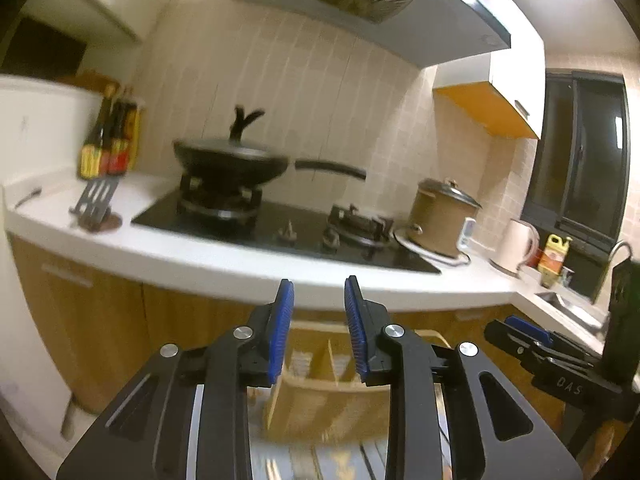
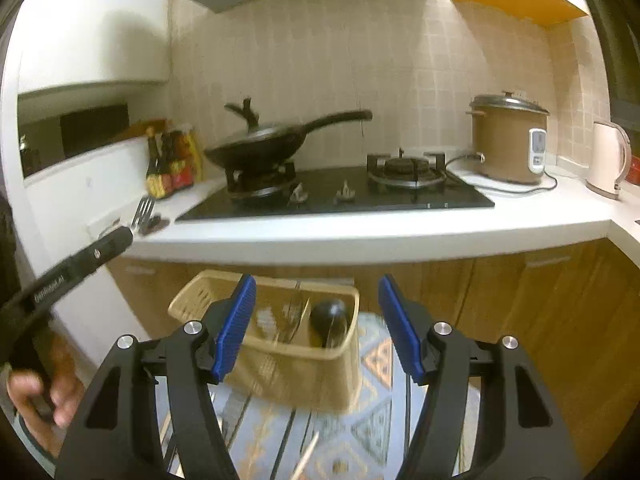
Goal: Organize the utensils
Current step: 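Move the left tool down to a chopstick while the right tool approaches a wooden stick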
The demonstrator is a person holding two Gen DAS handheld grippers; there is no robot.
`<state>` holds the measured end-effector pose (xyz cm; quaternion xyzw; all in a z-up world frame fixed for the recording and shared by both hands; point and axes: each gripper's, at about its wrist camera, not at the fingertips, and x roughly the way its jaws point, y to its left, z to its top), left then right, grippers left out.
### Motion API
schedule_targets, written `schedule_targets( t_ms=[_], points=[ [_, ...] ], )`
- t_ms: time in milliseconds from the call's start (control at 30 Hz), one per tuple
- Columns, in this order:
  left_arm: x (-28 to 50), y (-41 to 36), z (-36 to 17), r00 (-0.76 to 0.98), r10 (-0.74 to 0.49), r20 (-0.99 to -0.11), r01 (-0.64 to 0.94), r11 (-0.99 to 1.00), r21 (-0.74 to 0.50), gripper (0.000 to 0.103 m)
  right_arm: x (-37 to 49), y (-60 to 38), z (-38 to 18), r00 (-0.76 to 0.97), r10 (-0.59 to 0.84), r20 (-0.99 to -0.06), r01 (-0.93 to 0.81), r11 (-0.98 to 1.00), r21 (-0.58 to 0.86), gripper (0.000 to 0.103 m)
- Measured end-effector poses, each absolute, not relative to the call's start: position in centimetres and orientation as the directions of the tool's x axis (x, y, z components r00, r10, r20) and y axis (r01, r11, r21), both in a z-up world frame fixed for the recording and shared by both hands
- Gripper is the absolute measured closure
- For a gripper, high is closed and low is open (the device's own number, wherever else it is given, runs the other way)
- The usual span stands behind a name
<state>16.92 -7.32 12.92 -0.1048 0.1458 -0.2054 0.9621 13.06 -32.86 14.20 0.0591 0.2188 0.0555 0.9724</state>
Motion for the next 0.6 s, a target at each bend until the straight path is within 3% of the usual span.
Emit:
schedule_targets(
  t_ms=[333,600],
  points=[
    [16.9,-2.6,7.7,0.656,-0.466,-0.594,0.334,0.885,-0.326,0.078,11.4,-29.2,10.6,0.663,0.252,-0.705,-0.163,0.968,0.192,0.047],
    [17.0,-2.4,1.7,0.430,-0.521,-0.737,0.349,0.849,-0.397,0.079,12.6,-27.2,4.9,0.446,0.271,-0.853,-0.153,0.962,0.225,0.059]
  ],
)
